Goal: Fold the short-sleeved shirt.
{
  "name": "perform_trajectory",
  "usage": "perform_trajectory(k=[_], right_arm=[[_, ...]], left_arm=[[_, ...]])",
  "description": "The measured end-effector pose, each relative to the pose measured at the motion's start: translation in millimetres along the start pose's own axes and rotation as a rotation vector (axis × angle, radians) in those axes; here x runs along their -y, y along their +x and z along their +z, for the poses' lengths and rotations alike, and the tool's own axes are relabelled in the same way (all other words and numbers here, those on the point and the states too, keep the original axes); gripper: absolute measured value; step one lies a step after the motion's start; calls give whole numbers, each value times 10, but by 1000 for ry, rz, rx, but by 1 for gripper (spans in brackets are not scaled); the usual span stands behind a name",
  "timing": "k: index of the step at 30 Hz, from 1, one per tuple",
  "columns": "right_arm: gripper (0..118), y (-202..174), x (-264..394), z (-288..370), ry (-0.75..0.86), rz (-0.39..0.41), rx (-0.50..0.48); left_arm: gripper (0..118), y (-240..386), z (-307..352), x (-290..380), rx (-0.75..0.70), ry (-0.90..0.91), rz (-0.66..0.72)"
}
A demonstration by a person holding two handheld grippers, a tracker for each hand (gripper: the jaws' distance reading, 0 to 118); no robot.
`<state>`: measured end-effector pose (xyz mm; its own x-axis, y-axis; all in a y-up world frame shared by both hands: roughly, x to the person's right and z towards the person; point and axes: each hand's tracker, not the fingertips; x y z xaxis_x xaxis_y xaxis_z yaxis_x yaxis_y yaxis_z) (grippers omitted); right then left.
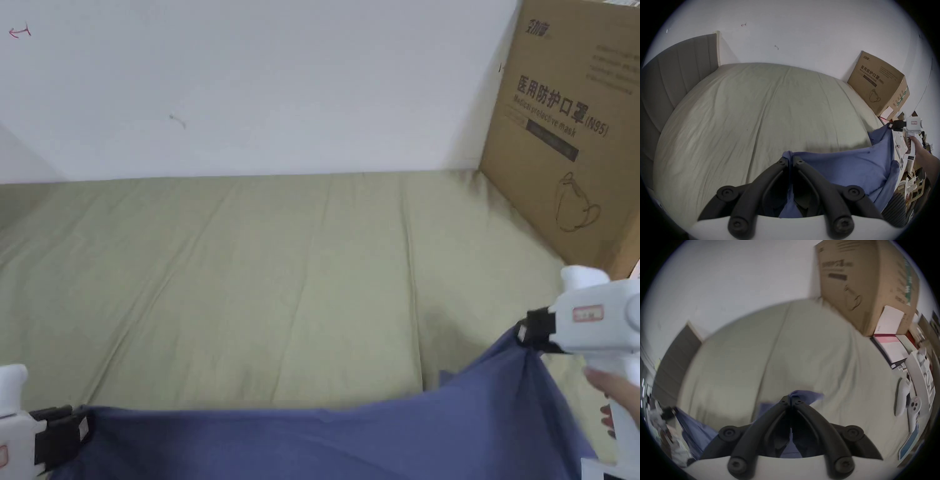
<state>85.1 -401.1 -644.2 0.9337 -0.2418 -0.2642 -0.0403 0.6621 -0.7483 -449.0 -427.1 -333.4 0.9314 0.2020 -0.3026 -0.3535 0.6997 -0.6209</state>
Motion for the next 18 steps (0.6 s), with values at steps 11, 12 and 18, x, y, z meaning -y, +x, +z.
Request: perform_trajectory(k=[11, 12, 18], right_arm=[[0, 218, 176, 833, 112, -78, -1], [0, 253, 315, 932, 102, -65, 5], [0, 517, 1268, 1417, -110, 73, 24]], left_arm=[[4, 159, 326, -179, 63, 91, -62], [4, 137, 366, -112, 65, 61, -56], [4, -26, 690, 548, 103, -124, -24]])
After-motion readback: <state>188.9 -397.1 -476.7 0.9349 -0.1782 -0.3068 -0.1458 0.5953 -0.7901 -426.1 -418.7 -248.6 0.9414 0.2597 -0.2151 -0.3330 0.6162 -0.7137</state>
